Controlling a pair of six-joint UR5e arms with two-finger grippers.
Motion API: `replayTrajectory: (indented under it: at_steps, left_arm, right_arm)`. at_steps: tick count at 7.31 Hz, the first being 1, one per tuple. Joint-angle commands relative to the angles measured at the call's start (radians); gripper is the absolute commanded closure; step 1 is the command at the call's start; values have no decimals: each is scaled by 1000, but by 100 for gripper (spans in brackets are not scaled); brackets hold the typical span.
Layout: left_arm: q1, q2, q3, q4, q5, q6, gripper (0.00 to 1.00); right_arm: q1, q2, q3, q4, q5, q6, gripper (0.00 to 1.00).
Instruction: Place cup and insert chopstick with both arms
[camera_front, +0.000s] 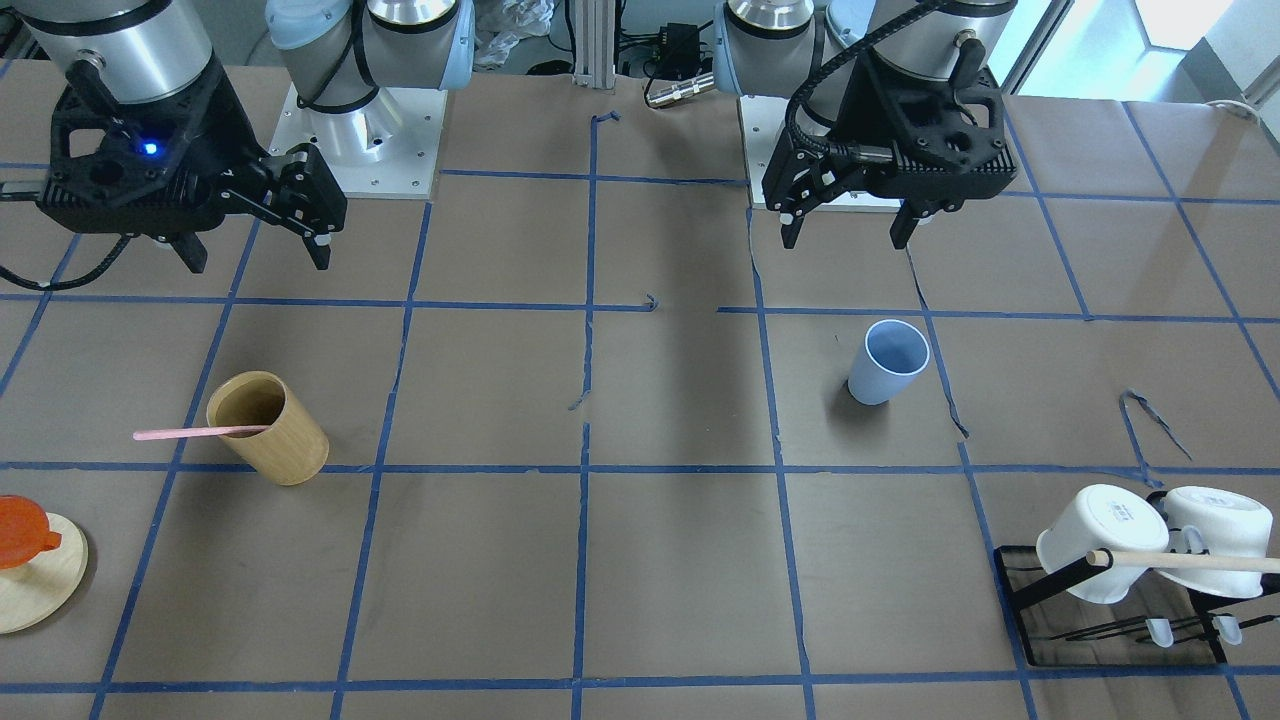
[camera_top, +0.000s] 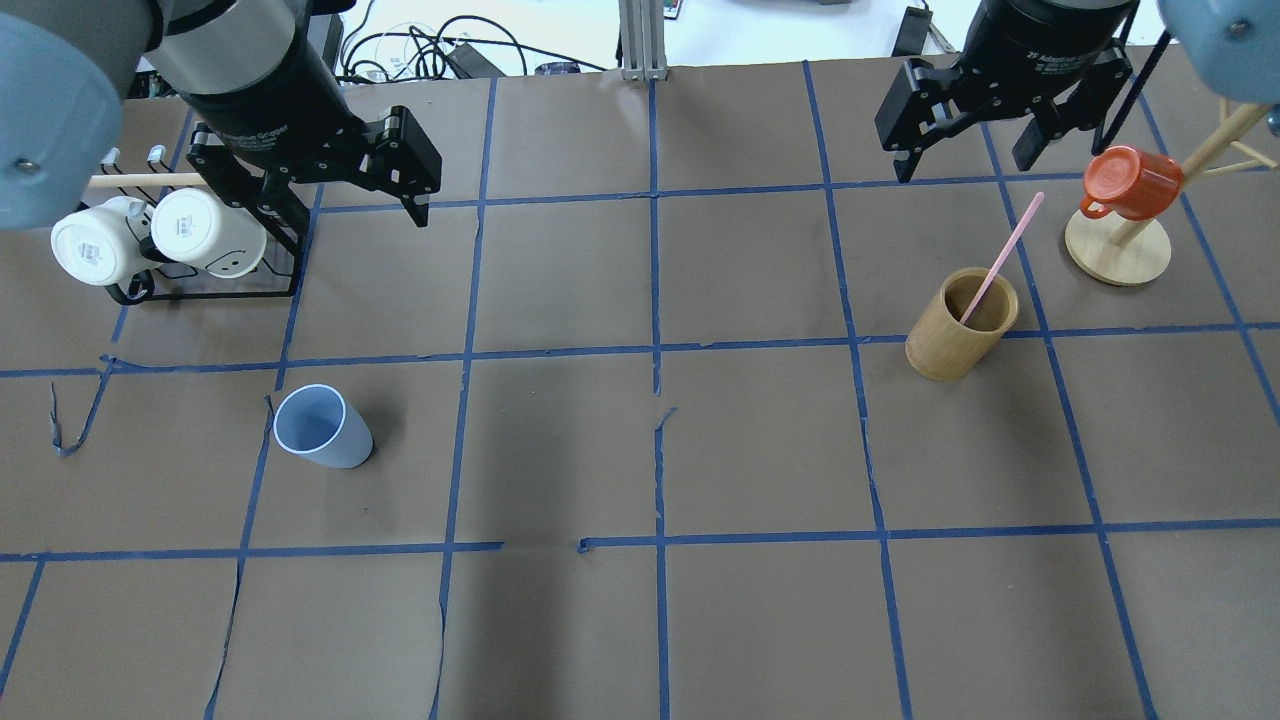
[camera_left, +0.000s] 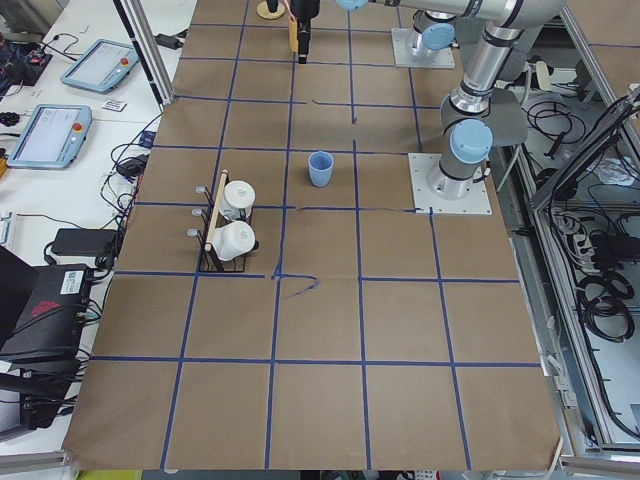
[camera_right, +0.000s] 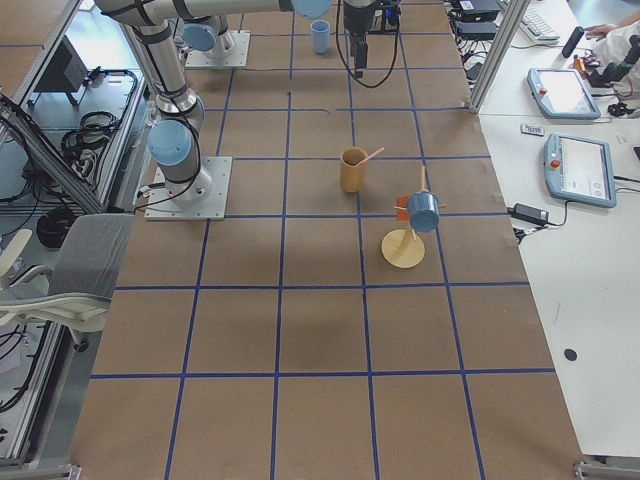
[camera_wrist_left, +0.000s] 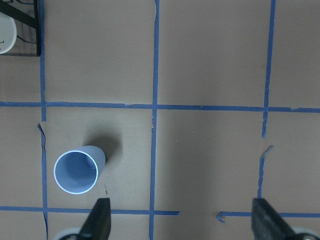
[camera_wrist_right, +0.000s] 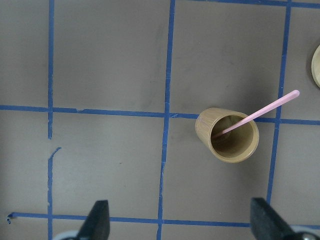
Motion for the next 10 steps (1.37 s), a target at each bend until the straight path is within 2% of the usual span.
replayTrajectory:
  at_steps: [1, 4, 5, 6, 7, 8, 10]
  left_arm:
    - [2, -1, -1, -10, 4, -1, 0]
    - [14, -1, -13, -16, 6, 7, 0]
    - [27, -16, -42, -19, 9, 20, 0]
    - [58, -15, -109, -16, 15, 69, 1]
    - [102, -9, -196, 4, 39, 89, 3]
    - [176, -19, -293, 80, 52, 137, 4]
    - [225, -31, -526, 371, 52, 241, 6]
  right_arm:
    - [-6, 0, 6, -10, 0, -6, 0]
    - [-56, 6, 6, -18, 19, 4, 0]
    - [-100, 17, 6, -108, 16, 17, 0]
    - [-178, 45, 16, -168, 14, 80, 0]
    - [-225, 54, 41, -174, 19, 98, 0]
    - [-228, 72, 77, -225, 55, 130, 0]
    - [-233, 115, 162, -330, 56, 251, 0]
